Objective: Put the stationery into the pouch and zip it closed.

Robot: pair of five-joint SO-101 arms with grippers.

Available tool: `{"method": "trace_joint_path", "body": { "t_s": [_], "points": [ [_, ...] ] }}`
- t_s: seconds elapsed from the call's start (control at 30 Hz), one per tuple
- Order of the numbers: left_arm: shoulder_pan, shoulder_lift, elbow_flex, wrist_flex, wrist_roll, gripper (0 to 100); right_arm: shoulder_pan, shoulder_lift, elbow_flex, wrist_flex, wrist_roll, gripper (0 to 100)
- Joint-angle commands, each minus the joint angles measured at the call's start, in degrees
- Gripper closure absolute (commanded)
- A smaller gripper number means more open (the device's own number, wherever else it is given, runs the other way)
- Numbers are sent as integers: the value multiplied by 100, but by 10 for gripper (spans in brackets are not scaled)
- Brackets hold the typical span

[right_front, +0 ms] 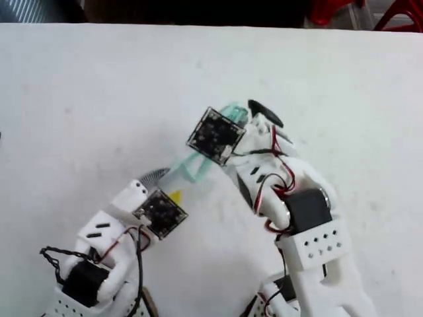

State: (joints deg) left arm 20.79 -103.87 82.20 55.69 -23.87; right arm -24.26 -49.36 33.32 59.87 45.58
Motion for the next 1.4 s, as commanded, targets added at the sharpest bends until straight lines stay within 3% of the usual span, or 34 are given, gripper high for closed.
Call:
{"method": "trace_joint_path", "body": {
  "t_s": [0.0,0.2,0.37,0.7,0.93,1.23,1.37],
  "points": [
    [31,-48,-404,0,-123,979,127,-127,-44,84,-185,767],
    [-171,-48,-404,-9,-132,979,-92,-136,651,-136,-932,765],
    [-189,-48,-396,-18,-132,979,-365,-312,1565,-954,-1785,765],
    [-198,-48,-35,-378,-132,979,-374,-2466,2875,-1692,-3024,765],
    [-189,-48,-35,-360,-132,979,-321,-2791,4299,-3530,-3103,765],
    [-163,-48,-35,-343,-132,979,-4,-1675,4246,-5130,-3103,765],
    [-180,-48,-35,-343,-132,979,66,-866,3807,-5218,-3103,765]
  ]
}}
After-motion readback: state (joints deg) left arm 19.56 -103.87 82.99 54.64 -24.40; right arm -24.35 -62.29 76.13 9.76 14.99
